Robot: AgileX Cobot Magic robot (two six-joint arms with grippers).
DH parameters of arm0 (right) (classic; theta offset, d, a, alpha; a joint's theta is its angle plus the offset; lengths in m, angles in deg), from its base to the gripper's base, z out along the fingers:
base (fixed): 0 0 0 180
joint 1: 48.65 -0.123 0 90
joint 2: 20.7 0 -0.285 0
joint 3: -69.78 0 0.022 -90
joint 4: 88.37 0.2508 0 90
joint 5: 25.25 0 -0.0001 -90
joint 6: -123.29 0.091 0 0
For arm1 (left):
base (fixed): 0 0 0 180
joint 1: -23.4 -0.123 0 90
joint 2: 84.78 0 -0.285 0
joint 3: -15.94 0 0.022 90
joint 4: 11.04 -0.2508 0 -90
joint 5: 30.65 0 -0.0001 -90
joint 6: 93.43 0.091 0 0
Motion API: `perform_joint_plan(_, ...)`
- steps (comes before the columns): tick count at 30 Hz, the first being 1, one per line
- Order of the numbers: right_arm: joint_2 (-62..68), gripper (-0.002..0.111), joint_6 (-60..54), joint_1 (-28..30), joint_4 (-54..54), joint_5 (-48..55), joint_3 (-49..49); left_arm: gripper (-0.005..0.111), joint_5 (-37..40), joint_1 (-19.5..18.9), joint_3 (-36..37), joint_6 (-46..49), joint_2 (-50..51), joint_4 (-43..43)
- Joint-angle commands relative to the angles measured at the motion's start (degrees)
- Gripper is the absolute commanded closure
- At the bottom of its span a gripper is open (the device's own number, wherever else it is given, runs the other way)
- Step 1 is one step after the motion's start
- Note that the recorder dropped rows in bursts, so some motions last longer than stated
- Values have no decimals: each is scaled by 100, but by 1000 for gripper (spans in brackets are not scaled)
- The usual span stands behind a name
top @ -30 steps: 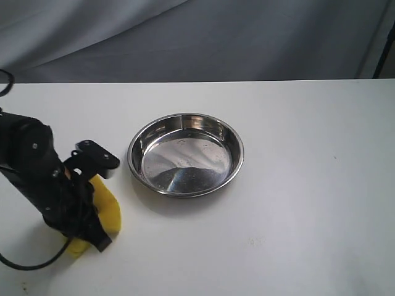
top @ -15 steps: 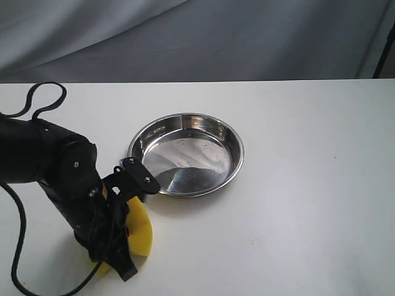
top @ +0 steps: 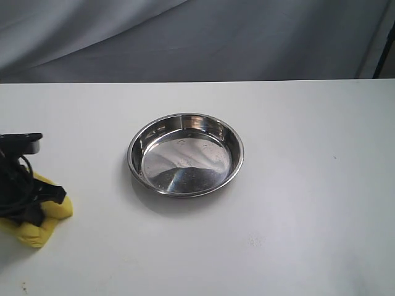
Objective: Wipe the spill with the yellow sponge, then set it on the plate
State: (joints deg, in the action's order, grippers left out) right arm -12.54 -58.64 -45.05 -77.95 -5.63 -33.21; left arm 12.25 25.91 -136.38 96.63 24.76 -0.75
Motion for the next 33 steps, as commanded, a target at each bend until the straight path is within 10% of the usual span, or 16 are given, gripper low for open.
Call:
perform_joint_plan(1, -37, 108, -11, 29, 24, -88, 21, 107, 276, -603, 49, -103, 53, -545)
perform_joint_plan(11, -37, 108, -23, 29, 24, -88, 21, 107, 537, -45, 154, 261, 53, -476)
perform_joint_plan(19, -37, 108, -23, 29, 24, -88, 21, 107, 634, 3377, 251, 298, 26, 555)
perform_joint_plan(22, -37, 108, -10, 29, 24, -88, 21, 107, 634, 4081, 251, 395, 26, 777)
perform_joint_plan(29, -37, 108, -10, 29, 24, -88, 21, 107, 490, 3247, 251, 328, 36, 599)
perform_joint_plan(33, -37, 108, -22, 29, 24, -88, 21, 107, 292, 1493, 251, 328, 36, 441)
